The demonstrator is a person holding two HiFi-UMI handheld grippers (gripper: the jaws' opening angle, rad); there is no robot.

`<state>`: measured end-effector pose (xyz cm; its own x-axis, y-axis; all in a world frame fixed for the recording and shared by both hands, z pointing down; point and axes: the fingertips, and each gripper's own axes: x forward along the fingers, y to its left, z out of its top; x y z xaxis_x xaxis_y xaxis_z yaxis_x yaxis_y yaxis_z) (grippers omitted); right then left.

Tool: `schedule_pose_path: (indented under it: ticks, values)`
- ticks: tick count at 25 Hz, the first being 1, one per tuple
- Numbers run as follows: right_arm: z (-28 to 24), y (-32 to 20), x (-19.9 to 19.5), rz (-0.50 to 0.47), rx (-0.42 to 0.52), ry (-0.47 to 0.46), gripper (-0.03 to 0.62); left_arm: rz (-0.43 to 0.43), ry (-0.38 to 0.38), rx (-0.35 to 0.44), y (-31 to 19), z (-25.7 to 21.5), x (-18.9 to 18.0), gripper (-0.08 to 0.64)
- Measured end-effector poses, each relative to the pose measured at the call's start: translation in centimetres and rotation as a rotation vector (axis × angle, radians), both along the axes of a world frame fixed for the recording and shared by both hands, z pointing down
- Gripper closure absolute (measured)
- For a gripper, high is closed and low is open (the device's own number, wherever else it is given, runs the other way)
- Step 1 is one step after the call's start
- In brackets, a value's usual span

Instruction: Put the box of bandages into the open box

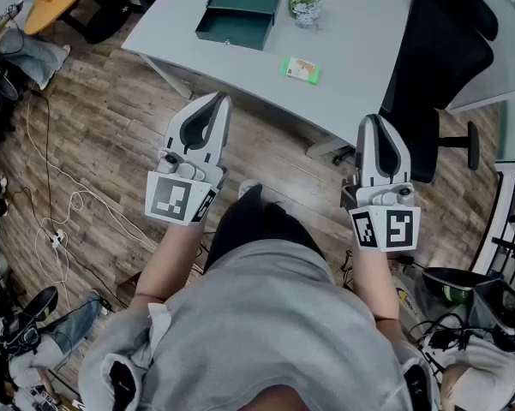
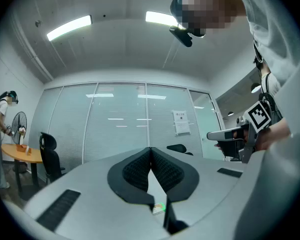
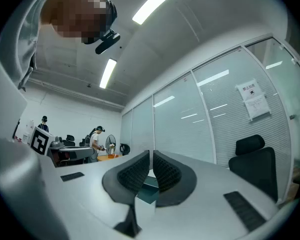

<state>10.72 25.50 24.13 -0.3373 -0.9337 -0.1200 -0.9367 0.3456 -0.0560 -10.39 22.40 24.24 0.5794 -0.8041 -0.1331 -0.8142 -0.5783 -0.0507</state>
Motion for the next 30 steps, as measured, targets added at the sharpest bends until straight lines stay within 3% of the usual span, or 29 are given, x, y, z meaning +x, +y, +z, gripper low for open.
schedule_pose_path:
  ticks: [8, 17, 23, 30]
  values:
    - [0.1, 3.4, 1.9, -0.026, -0.034, -0.027, 0.535, -0.040, 0.000, -0.019, 4.4, 0.1, 1.6, 0.540]
    - [-0.5, 4.6, 2.0, -0.062, -0.001, -0.061, 0.535, -0.077, -0.017, -0.022, 6.5, -0.3, 1.2, 0.540]
    - [-0.4, 2.2, 1.7, -0.027, 0.003, -0.051, 0.535, -0.084, 0.004, -0.032, 4.2, 0.7, 0.1, 0.540]
    - [-0.2, -3.0, 0.0, 0.006, 0.016, -0.052, 0.535, -0.056, 0.015, -0.016, -2.3, 1.0, -1.7, 0.540]
